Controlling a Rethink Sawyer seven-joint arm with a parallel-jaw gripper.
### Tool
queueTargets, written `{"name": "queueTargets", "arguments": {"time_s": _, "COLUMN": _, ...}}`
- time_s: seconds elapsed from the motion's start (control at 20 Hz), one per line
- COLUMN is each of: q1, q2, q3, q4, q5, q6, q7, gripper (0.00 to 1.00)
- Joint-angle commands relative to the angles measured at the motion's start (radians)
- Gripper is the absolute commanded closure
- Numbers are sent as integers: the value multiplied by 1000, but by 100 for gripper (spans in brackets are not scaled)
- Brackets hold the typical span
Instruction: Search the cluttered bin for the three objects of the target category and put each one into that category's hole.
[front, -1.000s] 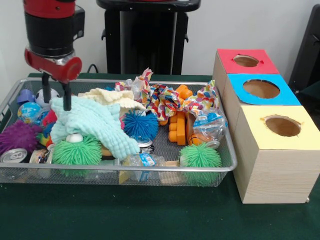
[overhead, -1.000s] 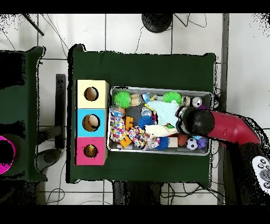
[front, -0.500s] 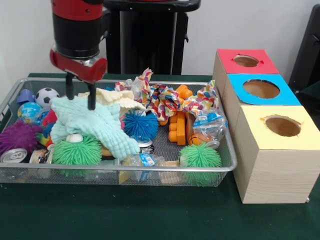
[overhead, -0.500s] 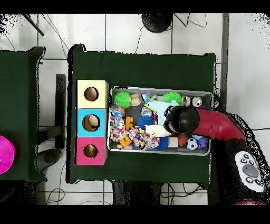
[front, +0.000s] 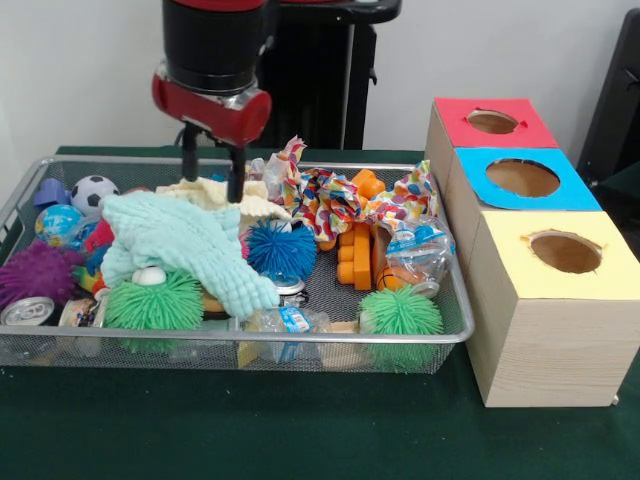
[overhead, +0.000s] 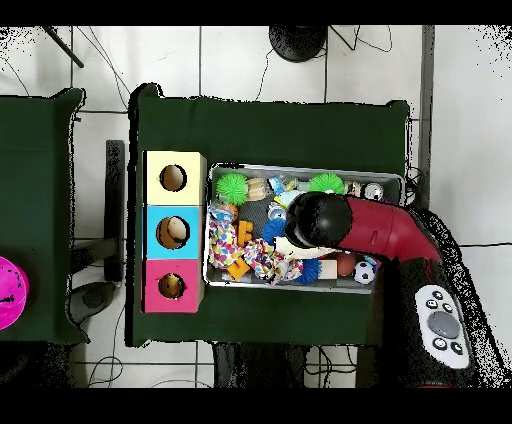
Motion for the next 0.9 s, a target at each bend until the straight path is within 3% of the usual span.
{"name": "queueTargets", "arguments": {"time_s": 0.05, "q1": 59, "q2": 73, "q3": -46, "q4": 84, "q5": 86, "q6": -28, "q7": 293, "gripper": 0}}
{"name": "queueTargets", "arguments": {"time_s": 0.2, "q1": 92, "q2": 93, "q3": -69, "q4": 93, "q5": 106, "q6": -69, "q7": 312, "gripper": 0}}
{"name": "queueTargets", "arguments": {"time_s": 0.45, "q1": 89, "q2": 140, "q3": -67, "q4": 146, "q5": 152, "q6": -184, "q7": 306, "gripper": 0}}
{"name": "queueTargets", "arguments": {"time_s": 0.7, "q1": 129, "q2": 157, "q3": -107, "q4": 215, "q5": 215, "q6": -233, "q7": 351, "gripper": 0}}
{"name": "queueTargets", "arguments": {"time_s": 0.9, "q1": 141, "q2": 179, "q3": -121, "q4": 240, "q5": 222, "q6": -250, "q7": 311, "gripper": 0}}
